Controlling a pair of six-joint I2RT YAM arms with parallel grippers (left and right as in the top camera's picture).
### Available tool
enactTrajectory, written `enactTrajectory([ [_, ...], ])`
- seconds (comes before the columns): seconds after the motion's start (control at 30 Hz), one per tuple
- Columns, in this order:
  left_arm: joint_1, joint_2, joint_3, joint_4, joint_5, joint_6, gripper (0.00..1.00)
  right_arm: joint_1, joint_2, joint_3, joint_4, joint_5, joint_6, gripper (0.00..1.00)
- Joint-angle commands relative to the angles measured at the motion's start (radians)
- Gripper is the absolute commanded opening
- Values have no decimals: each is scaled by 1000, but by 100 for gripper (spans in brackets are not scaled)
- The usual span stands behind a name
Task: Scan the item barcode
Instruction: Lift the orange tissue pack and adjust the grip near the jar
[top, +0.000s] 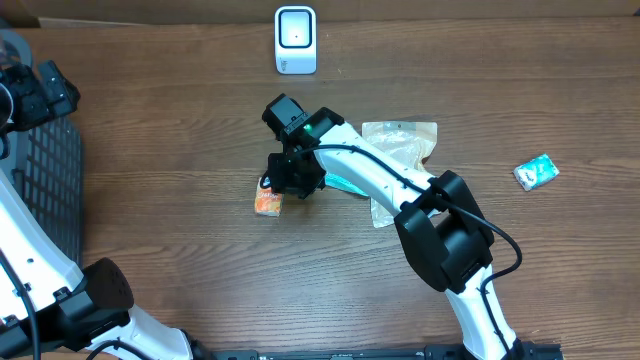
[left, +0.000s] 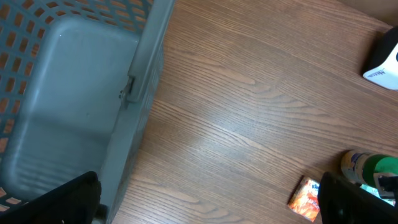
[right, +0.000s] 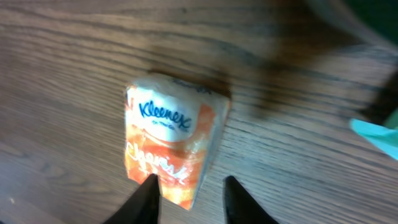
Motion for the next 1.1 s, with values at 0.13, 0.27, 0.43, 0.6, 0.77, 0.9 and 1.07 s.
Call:
enactTrajectory([
  [0.13, -7, -16, 12, 1, 1, 19, 100, 35, -48, 138, -80, -20, -261, 47],
  [0.27, -7, -16, 12, 1, 1, 19, 99, 68, -41, 91, -108, -20, -180, 45],
  [0.43, -7, -16, 12, 1, 1, 19, 100, 79, -18, -38, -27, 58, -3, 31],
  [0.6, -7, -16, 12, 1, 1, 19, 100, 79, -18, -113, 63, 93, 21, 29],
  [0.77, -7, -16, 11, 1, 1, 19, 99, 79, -18, -116, 108, 104, 18, 30],
  [0.9, -7, -16, 12, 1, 1, 19, 99, 79, -14, -118, 130, 104, 19, 30],
  [1.07, -7, -16, 11, 1, 1, 19, 100, 79, 14, -118, 145, 102, 23, 29],
])
